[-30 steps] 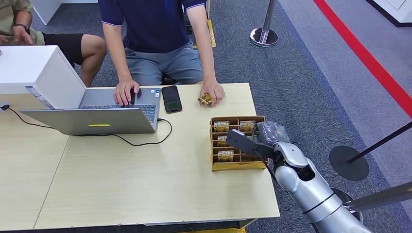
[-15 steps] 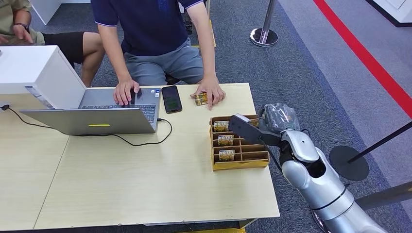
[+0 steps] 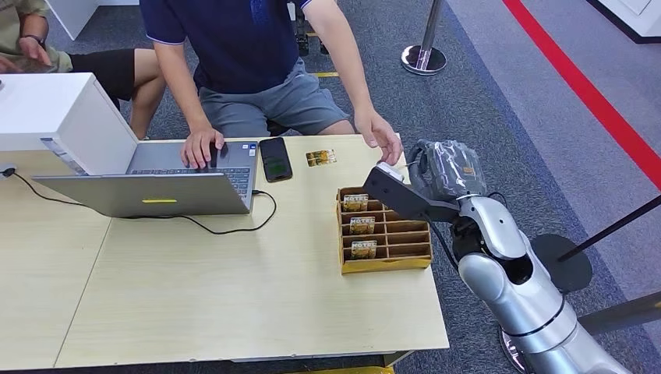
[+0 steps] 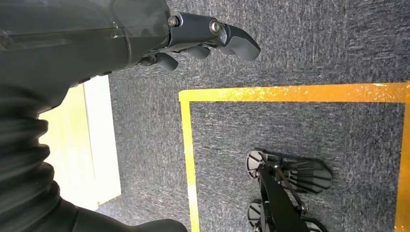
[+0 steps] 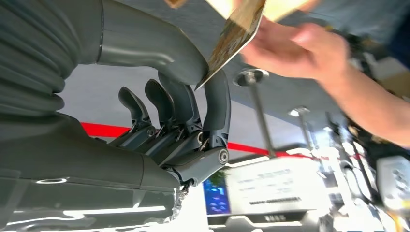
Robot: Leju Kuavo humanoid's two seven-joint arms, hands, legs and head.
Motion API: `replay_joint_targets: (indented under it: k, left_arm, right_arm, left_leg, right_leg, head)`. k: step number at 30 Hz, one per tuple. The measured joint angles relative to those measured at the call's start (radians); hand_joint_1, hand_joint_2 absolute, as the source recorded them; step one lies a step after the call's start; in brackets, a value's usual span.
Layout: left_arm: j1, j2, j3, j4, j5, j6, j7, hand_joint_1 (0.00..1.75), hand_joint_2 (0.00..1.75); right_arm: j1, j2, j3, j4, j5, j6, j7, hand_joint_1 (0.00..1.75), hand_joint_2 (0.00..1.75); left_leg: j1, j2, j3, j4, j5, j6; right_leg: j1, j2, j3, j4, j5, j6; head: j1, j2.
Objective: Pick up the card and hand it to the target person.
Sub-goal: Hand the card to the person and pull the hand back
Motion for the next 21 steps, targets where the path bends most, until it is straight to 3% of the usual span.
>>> replay_joint_targets:
  k: [5, 18, 21]
  left_arm:
    - [-0.001, 0.002, -0.01, 0.0, -0.01, -0.005, -0.001, 0.0, 1.75]
    - [0.002, -0.002, 0.004, -0.006, 0.008, -0.05, 0.0, 0.0, 1.75]
    - [0.002, -0.002, 0.005, -0.005, 0.009, -0.058, -0.001, 0.0, 1.75]
  right_arm:
    - [0.021, 0.047, -0.048, 0.031, 0.017, -0.104, -0.069, 1.41, 1.75]
    - [0.032, 0.062, -0.069, 0.048, 0.036, -0.1, -0.092, 1.41, 1.75]
    - [0.032, 0.06, -0.068, 0.048, 0.04, -0.096, -0.093, 0.97, 1.75]
  left_leg:
    - [0.001, 0.0, 0.0, -0.001, 0.0, 0.0]
    - [0.001, 0.0, 0.0, -0.001, 0.001, 0.0]
    - [0.001, -0.001, 0.001, -0.001, 0.0, 0.0]
  right_leg:
    - [0.001, 0.0, 0.001, -0.001, 0.001, 0.0]
    - [0.001, 0.0, 0.001, -0.002, 0.001, -0.001]
    - [0.001, 0.0, 0.001, -0.001, 0.001, 0.0]
  head:
    - [0.0, 0.0]
    - [0.0, 0.0]
    - [0.0, 0.0]
